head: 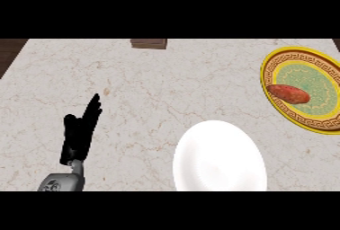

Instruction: Pick the sweet potato from the plate and place it in the plate

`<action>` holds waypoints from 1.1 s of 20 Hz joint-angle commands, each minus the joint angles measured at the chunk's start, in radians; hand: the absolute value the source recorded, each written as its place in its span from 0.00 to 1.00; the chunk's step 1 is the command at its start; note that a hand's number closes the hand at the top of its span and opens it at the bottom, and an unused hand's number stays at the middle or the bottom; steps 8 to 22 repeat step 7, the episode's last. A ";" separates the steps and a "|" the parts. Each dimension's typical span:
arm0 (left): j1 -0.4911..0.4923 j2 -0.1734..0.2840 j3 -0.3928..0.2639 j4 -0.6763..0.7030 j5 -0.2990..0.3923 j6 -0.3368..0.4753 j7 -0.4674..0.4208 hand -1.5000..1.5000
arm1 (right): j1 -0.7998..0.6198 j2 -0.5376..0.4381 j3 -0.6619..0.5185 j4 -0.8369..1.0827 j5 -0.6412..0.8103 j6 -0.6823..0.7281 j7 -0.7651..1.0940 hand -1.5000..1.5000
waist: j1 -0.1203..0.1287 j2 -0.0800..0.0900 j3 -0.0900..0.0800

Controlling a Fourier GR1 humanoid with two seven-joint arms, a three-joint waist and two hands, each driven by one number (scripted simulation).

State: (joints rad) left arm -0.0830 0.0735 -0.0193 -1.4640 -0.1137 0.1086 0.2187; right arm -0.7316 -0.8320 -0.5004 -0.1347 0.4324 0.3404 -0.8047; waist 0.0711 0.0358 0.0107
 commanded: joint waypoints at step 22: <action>-0.013 0.009 0.002 -0.025 0.004 -0.009 0.028 0.50 | 0.060 -0.025 0.002 0.001 0.008 0.002 -0.066 0.00 | 0.002 0.001 0.002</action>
